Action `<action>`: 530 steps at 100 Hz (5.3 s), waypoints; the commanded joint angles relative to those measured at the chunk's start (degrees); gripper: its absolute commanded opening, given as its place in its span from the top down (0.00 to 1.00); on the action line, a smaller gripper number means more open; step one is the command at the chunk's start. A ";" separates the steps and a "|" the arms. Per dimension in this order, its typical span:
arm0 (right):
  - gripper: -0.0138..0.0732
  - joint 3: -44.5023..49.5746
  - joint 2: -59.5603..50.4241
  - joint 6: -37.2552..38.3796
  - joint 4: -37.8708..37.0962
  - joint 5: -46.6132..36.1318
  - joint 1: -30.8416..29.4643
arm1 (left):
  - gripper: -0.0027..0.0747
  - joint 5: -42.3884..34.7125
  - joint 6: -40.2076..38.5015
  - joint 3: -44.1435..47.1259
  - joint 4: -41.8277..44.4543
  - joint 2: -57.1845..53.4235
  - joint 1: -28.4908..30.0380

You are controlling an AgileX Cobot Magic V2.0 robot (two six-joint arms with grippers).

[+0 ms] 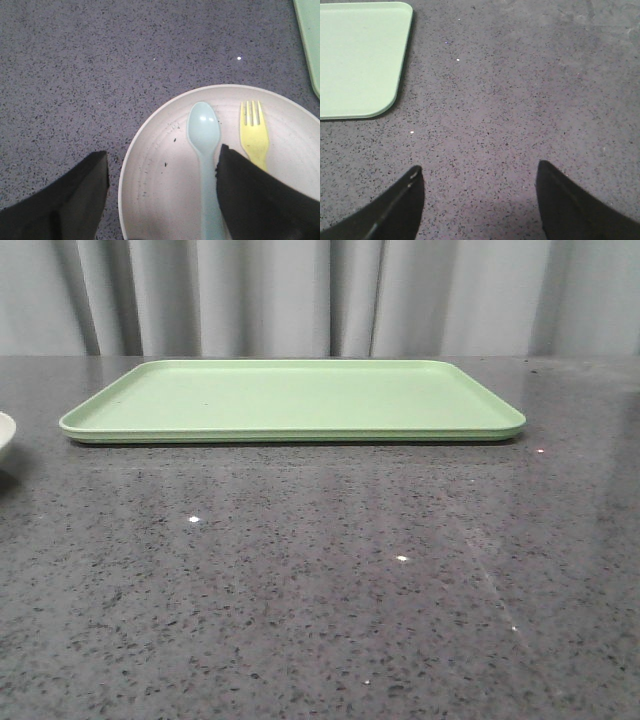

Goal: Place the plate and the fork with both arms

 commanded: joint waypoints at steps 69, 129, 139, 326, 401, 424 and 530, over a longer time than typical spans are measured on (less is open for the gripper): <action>0.28 -2.15 0.69 -0.25 -0.28 -4.51 -0.34 | 0.37 3.84 15.84 -7.81 -13.65 15.88 15.91; 0.28 -2.15 0.69 -0.25 -0.28 -4.45 -0.23 | 0.52 4.62 17.27 -7.81 -13.75 25.42 15.91; 0.28 -2.15 0.69 -0.25 -0.28 -4.45 -0.23 | 0.57 4.48 17.27 -7.81 -13.75 25.55 15.91; 0.28 -2.15 0.69 -0.25 -0.28 -4.45 -0.23 | 0.99 14.92 28.77 -12.16 -36.99 17.39 20.08; 0.28 -2.15 0.69 -0.25 -0.14 -4.45 -0.23 | 0.99 6.32 24.51 -31.31 -48.04 31.23 -2.02; 0.28 -2.15 0.69 -0.25 0.82 -4.45 -0.23 | 0.99 4.30 21.21 -40.29 -48.61 40.02 -8.61; 0.28 -2.15 1.08 -0.25 1.13 -4.45 -0.23 | 0.99 -0.49 14.23 -47.18 -42.56 54.12 -14.83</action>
